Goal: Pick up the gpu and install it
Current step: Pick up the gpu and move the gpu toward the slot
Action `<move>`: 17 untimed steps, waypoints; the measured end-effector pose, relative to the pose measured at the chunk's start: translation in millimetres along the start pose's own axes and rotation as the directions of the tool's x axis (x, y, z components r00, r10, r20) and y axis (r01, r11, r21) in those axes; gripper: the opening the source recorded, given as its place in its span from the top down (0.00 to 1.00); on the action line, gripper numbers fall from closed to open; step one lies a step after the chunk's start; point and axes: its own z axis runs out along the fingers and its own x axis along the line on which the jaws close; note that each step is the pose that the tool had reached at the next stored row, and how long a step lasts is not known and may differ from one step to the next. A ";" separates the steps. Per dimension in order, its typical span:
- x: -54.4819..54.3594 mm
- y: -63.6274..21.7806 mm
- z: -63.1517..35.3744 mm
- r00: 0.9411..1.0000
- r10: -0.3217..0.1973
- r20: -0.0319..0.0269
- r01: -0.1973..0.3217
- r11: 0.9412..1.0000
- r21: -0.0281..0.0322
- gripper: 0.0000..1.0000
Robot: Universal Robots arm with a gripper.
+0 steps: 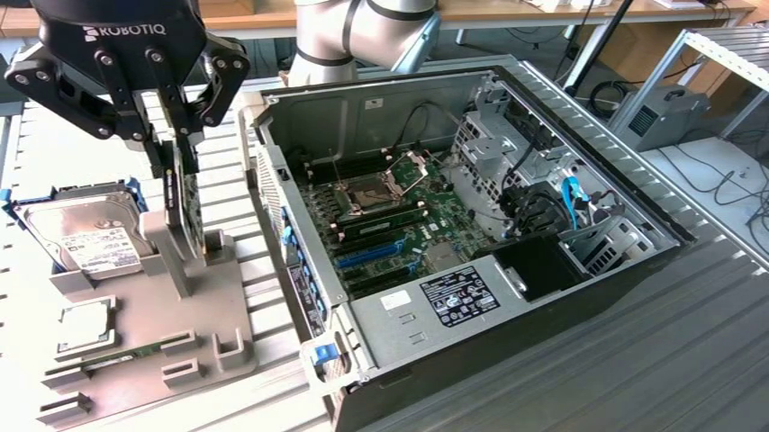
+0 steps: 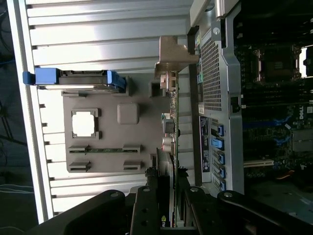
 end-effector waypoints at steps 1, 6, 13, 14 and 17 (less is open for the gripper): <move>0.0 0.0 0.0 1.000 0.000 0.000 0.000 1.000 0.000 0.74; 0.0 0.0 -0.1 1.000 0.000 0.000 0.000 1.000 0.000 0.74; -1.8 0.1 0.0 1.000 0.000 0.000 0.000 1.000 0.000 0.74; -2.6 0.2 0.0 1.000 0.000 0.000 0.000 1.000 0.000 0.74; -5.5 0.4 0.1 1.000 0.000 0.000 0.000 1.000 0.001 0.74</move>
